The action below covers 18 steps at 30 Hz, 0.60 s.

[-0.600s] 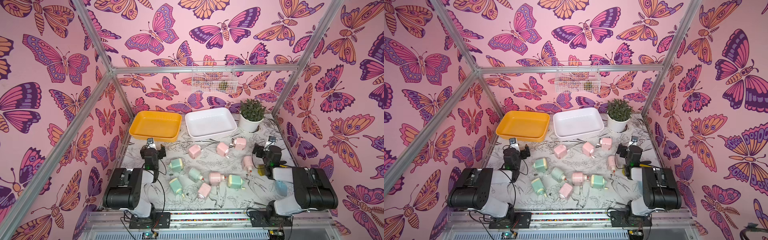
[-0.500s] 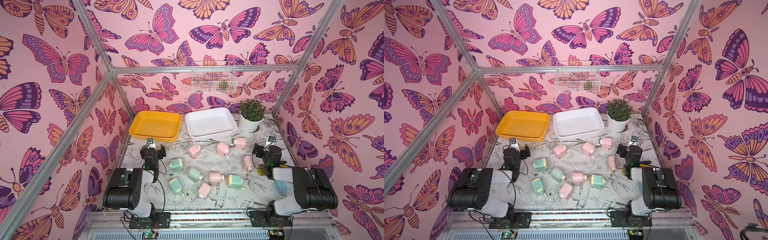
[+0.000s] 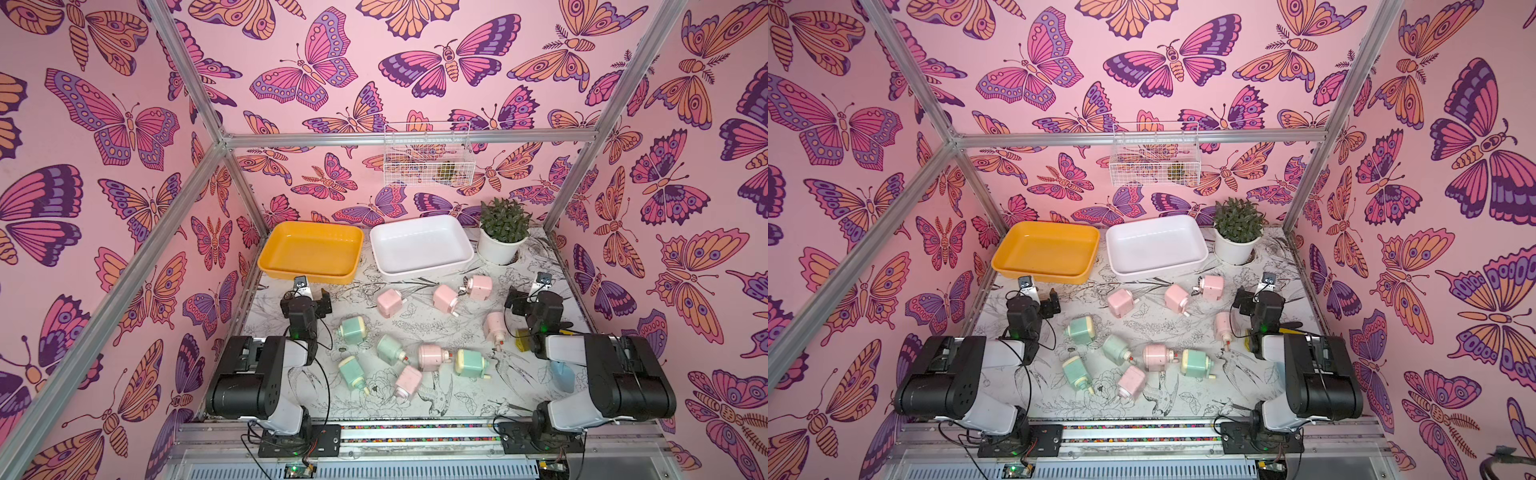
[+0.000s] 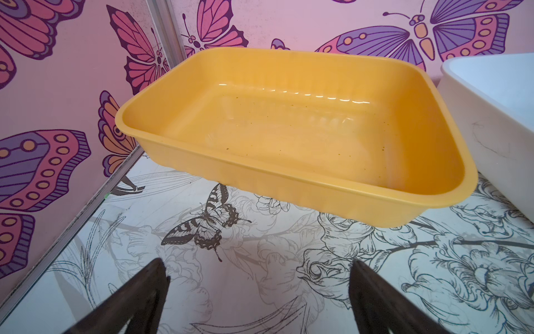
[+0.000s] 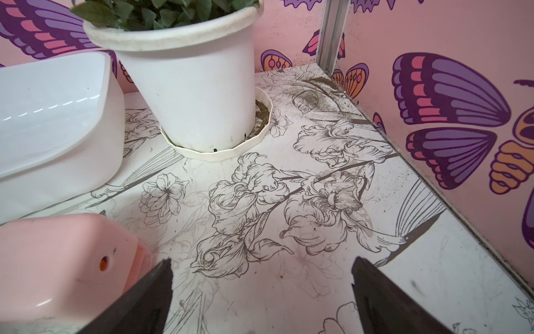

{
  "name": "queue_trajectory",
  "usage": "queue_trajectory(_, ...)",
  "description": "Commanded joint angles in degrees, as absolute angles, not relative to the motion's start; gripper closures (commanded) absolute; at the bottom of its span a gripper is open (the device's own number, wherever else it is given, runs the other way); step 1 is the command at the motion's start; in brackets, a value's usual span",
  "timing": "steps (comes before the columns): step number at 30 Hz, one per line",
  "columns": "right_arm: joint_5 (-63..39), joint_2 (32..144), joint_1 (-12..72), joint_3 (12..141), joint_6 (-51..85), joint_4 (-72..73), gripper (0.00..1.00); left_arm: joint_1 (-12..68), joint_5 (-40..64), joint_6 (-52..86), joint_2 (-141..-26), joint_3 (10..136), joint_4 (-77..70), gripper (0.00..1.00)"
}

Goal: Place the pencil sharpeners by color into the storage box
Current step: Adjust the storage box at the center of the board.

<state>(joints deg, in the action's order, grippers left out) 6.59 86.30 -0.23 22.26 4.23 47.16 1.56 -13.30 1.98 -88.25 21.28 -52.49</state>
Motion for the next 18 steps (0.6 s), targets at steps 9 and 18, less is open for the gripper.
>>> queue_trajectory(9, 7.1, 86.2, 0.1, 22.5, 4.3, 47.5, 0.01, 1.6, -12.9, 2.0, -88.8, 20.7, -53.1, 0.00)
queue_trajectory(18, 6.3, 79.8, 0.4, 23.4, 3.5, 41.3, 0.01, 3.8, -12.7, -1.4, -83.2, 19.4, -52.4, 0.00)
